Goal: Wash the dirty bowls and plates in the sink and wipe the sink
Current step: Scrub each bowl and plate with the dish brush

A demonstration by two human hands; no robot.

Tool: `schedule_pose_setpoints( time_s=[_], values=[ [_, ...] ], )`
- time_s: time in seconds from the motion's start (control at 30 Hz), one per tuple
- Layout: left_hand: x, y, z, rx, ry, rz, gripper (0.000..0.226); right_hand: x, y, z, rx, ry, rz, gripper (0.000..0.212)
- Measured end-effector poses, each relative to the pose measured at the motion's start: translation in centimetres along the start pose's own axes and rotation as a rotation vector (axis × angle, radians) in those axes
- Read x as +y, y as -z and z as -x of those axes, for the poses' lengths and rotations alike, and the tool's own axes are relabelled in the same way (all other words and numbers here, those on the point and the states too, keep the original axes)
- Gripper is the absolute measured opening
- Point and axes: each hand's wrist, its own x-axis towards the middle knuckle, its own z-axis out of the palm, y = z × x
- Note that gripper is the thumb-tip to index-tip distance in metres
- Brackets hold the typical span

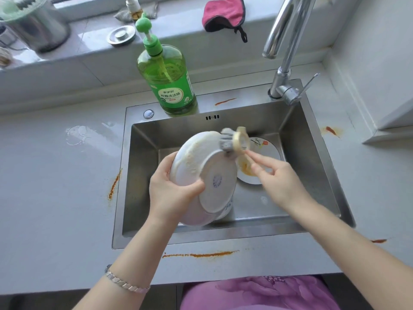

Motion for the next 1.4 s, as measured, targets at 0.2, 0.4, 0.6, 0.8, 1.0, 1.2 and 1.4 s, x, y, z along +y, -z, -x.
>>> schedule_pose_setpoints(
  time_s=[0.2,0.4,0.6,0.8,1.0,1.2,1.4],
  values=[
    [-0.1,-1.2,1.0,0.129,0.008,0.276,0.055,3.5,-1.4,0.3,0.043,-0.319,-0.597,0.068],
    [-0.3,-2.0,1.0,0.023,0.039,0.367,0.062,3.4,-0.8,-0.1,-0.025,-0.298,-0.827,0.089],
    [0.8,0.1,-1.9,-0.205,0.137,0.048,0.064,3.1,2.2,-0.4,-0.097,-0.2,-0.478,0.089],
    [1.1,0.4,-1.8,-0.316,0.179,0.067,0.064,1.6,3.9,-0.5,-0.178,-0.128,-0.254,0.072],
    [0.4,-0.4,-0.1,-0.167,0.029,-0.053,0.054,1.0,2.8,0.0,0.136,0.071,0.051,0.041],
    [0.3,-0.1,0.0,-0.102,-0.038,-0.107,0.05,-1.2,-0.3,4.2,-0.138,0.387,0.237,0.042],
    [0.4,1.0,-0.2,-0.078,-0.096,-0.223,0.05,-1.5,2.5,0.3,-0.126,0.061,0.222,0.032]
  ],
)
